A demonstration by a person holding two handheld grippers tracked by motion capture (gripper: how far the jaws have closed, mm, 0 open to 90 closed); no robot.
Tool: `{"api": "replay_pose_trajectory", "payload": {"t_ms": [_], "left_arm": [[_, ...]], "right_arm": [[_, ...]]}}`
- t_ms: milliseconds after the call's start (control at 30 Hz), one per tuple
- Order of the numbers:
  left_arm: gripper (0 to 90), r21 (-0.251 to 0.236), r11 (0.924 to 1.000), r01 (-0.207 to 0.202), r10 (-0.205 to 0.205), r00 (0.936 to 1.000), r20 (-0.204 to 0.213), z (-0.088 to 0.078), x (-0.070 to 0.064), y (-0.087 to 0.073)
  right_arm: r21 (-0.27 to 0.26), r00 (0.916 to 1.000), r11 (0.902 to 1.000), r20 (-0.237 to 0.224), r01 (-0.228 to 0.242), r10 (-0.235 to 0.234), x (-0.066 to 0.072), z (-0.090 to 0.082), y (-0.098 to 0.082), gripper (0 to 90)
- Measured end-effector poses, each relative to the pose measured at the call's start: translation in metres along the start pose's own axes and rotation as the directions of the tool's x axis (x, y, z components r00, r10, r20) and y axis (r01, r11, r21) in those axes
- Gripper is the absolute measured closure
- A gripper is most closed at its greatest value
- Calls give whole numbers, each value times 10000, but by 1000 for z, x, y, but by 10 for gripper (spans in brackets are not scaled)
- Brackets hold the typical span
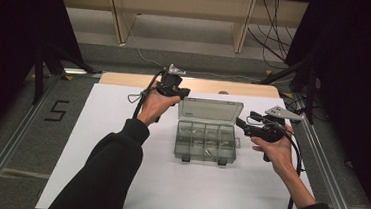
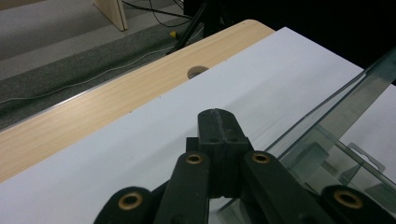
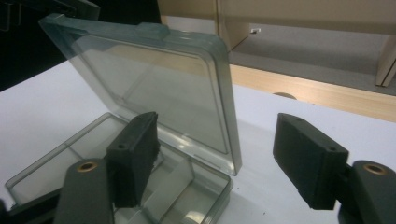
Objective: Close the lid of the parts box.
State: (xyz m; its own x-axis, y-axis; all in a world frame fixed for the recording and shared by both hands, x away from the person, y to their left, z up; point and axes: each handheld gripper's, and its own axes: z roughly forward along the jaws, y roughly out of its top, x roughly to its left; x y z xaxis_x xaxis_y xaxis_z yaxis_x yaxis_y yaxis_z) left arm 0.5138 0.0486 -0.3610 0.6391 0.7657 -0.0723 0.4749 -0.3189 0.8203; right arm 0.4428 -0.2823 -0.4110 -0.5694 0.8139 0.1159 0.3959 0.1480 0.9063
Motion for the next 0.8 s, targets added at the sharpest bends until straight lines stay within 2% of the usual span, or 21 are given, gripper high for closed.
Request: {"api": "replay_pose_trajectory", "payload": {"t_ms": [100,133,167,200,233,267,300,333,367,467,500,533,567,600,633,667,800], "left_arm": [[894,-36,10000,-54,54,10000,53,-2,-2,-3],[894,-66,10000,-45,46,9999,112,-3,-3,-4],[894,-71,10000,-69,70,9999,110,-4,-4,-6],[894,-69,9999,-75,76,9998,192,-4,-5,-7],[894,-93,9999,-119,120,9998,169,-5,-6,-8],[894,-93,9999,-138,140,9996,245,-5,-8,-9],[894,-79,9998,-175,177,9996,233,-6,-9,-10],[894,-76,9997,-218,220,9994,281,-6,-10,-11],[894,-74,9997,-247,249,9993,295,-7,-12,-11],[894,-15,9995,-329,329,9985,435,-9,-16,-13],[894,-8,9993,-380,380,9983,446,-10,-17,-14],[894,-13,9995,-322,322,9981,528,-11,-18,-15],[894,-36,9997,-244,246,9974,672,-12,-19,-16],[894,-53,9997,-253,256,9973,688,-14,-20,-18],[894,-78,9997,-224,229,9969,751,-15,-22,-20],[894,-56,9997,-243,247,9965,793,-17,-23,-22],[894,-159,9994,-320,333,9952,915,-20,-29,-29]], "right_arm": [[-184,9997,9996,20,223,-223,4,-3,2,308],[-13,10000,10000,-4,93,-93,6,-6,3,303],[-290,9999,9996,-103,47,-50,7,-6,3,296],[-176,9999,9998,-151,19,-22,8,-8,4,291],[-146,9998,9998,-93,169,-170,9,-10,4,288],[-312,9998,9994,-123,135,-139,11,-11,5,287],[-233,9998,9996,-168,139,-142,11,-13,6,287],[-425,9997,9989,-148,178,-185,12,-14,6,283],[-244,9997,9997,-234,46,-52,13,-17,7,280],[-341,9993,9990,-196,301,-307,13,-20,8,273],[-276,9993,9996,-359,55,-65,15,-22,8,272],[-310,9994,9992,-230,246,-253,14,-23,8,266],[-225,9990,9997,-437,33,-43,16,-24,8,264],[-325,9988,9991,-395,260,-273,16,-25,9,264],[-416,9987,9988,-430,268,-286,18,-25,9,264],[-286,9983,9993,-534,225,-240,20,-27,9,265],[-249,9961,9987,-751,454,-472,26,-30,10,264]]}}
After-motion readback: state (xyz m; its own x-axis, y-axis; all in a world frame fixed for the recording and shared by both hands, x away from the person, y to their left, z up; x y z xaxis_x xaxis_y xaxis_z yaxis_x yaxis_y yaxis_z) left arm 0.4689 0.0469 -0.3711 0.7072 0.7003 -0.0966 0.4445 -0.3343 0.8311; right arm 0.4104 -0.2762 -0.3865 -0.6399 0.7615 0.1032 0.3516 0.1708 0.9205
